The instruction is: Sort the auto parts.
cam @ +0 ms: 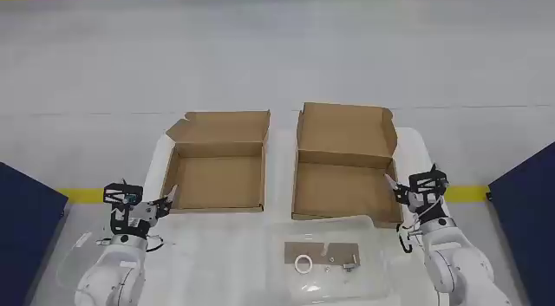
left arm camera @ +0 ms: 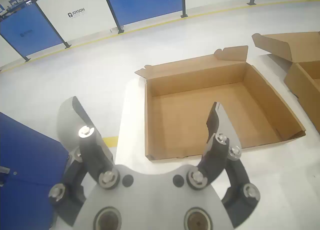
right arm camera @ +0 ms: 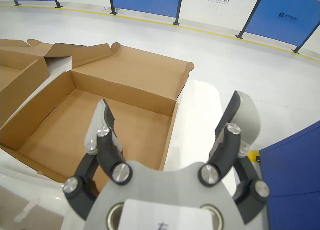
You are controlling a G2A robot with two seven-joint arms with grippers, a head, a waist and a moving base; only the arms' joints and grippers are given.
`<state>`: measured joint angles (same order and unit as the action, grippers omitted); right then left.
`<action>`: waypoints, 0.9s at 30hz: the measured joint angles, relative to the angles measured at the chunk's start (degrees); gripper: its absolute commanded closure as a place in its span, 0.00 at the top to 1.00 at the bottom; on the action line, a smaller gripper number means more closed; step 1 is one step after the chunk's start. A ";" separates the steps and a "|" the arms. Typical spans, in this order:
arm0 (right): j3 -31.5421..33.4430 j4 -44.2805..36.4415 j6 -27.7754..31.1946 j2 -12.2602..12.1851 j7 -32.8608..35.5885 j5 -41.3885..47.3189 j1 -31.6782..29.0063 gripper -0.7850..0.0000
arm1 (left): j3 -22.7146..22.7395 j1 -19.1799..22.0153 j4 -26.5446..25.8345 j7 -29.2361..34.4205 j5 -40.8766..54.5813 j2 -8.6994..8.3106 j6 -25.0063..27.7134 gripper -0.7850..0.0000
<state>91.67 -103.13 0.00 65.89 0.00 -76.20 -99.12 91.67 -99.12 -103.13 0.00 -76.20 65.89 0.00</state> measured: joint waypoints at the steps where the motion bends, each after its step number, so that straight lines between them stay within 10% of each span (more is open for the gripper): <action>1: 0.00 0.00 0.00 0.00 0.00 0.00 0.00 1.00 | 0.00 0.00 0.00 0.00 0.00 0.00 0.00 1.00; 27: -0.62 -6.54 9.69 -0.95 4.70 -13.58 1.25 1.00 | 0.00 0.00 0.00 0.00 0.00 0.00 0.00 1.00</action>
<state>91.05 -109.67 9.69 64.94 4.70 -89.78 -97.87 91.67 -99.12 -103.13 0.00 -76.20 65.89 0.00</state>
